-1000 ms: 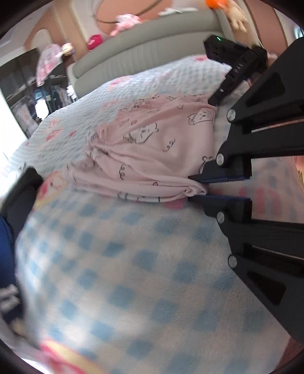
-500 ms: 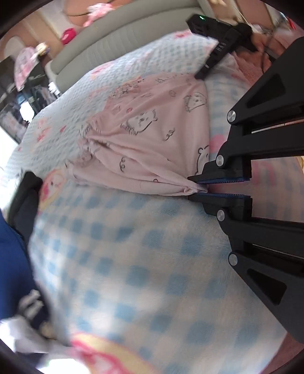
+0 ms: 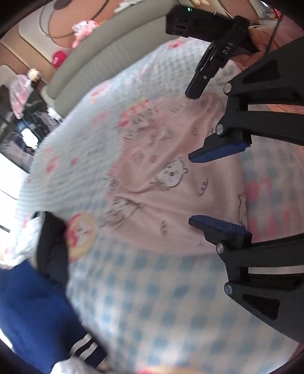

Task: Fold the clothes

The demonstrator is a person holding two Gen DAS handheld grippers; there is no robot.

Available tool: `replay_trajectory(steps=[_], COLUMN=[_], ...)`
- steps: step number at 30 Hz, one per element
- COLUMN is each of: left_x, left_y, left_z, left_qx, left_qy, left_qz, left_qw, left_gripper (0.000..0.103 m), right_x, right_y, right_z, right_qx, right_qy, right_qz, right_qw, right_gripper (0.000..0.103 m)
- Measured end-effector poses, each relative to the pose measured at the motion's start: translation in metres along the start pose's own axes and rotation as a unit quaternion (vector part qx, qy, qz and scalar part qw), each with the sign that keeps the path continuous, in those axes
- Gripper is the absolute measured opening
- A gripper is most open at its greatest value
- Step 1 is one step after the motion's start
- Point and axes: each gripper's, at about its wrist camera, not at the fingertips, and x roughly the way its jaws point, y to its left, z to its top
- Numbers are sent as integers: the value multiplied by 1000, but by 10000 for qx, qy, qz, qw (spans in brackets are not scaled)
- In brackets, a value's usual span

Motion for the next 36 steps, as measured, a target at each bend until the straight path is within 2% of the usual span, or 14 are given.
replay_trajectory(steps=[2, 5, 6, 8, 10, 12, 17, 20, 22, 24, 27, 28, 32, 36], left_x=[11, 13, 8, -5, -16, -17, 16, 35, 30, 18, 5, 3, 24, 49], left_y=[-3, 13, 18, 27, 33, 22, -23, -24, -14, -8, -3, -3, -31, -42], left_z=[-4, 1, 3, 7, 11, 15, 19, 22, 29, 33, 40, 42, 37, 37], left_qx=[191, -15, -88, -134, -280, -129, 831, 880, 639, 573, 515, 510, 849, 1072], left_qy=[22, 134, 94, -71, -266, -351, -148, 105, 101, -64, -275, -331, -234, -100], left_qz=[537, 732, 884, 1244, 632, 373, 520, 1009, 956, 1133, 840, 747, 597, 888], left_qw=[9984, 9972, 9960, 9921, 9972, 9986, 9951, 9909, 9933, 9919, 9947, 9954, 9943, 9902], left_gripper=[48, 34, 34, 40, 43, 44, 44, 44, 43, 43, 45, 45, 45, 45], right_x=[17, 43, 51, 44, 33, 23, 25, 56, 72, 67, 47, 43, 38, 68], right_y=[11, 29, 33, 17, 7, 3, 29, 45, 40, 27, 11, 9, 25, 55], right_z=[-4, -9, -11, -7, 1, 10, 23, 19, 18, 23, 34, 38, 55, 47], right_qx=[-193, -481, -553, -390, -317, -272, -552, -844, -947, -774, -506, -517, -580, -1066], right_qy=[144, 359, 417, 336, 181, 50, 101, 443, 596, 477, 200, 129, 63, 322], right_qz=[-191, -478, -569, -772, -1011, -926, 42, -74, -550, -846, -1100, -1097, -208, -276], right_qw=[9995, 9970, 9960, 9957, 9942, 9953, 9984, 9954, 9922, 9923, 9924, 9925, 9981, 9934], right_gripper=[20, 11, 3, 1, 4, 13, 15, 15, 10, 4, 10, 12, 15, 15])
